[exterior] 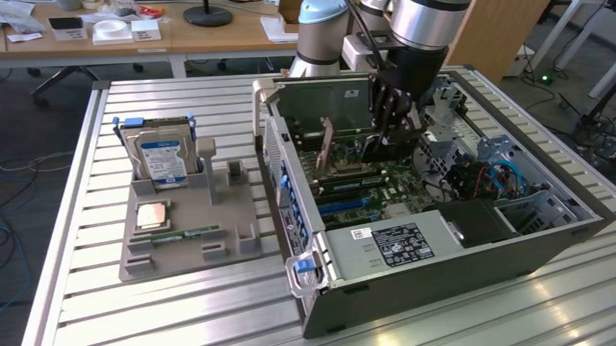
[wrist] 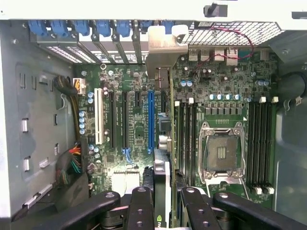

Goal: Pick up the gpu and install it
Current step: 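Insert the gpu into the slot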

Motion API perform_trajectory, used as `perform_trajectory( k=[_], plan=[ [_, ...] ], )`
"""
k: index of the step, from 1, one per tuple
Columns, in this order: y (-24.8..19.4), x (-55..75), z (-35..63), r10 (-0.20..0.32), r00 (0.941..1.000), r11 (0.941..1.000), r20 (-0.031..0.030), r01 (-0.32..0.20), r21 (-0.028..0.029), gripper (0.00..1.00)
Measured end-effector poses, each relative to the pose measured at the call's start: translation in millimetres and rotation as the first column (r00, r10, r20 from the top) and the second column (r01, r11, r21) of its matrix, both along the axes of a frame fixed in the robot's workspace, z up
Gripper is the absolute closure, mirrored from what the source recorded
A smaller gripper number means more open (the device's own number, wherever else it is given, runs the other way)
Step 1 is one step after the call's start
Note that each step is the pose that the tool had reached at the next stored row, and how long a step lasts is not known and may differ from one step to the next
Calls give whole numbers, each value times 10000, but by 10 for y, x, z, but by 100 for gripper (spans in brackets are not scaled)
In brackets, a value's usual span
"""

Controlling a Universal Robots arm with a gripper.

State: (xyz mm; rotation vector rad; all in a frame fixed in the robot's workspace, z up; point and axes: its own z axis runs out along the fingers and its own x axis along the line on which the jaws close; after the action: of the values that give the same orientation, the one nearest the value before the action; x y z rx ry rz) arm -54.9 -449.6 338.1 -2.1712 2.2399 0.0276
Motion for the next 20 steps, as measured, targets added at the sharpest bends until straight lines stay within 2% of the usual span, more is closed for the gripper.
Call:
perform_trajectory(
  k=[8, 16, 20],
  plan=[
    [-1, -33, -44, 4, 10000, 10000, -1, -4, 0, 73],
    [0, -48, -137, 4, 10000, 10000, 0, -4, 1, 73],
    [-9, -55, -140, 6, 10000, 10000, 0, -6, 2, 73]
  ],
)
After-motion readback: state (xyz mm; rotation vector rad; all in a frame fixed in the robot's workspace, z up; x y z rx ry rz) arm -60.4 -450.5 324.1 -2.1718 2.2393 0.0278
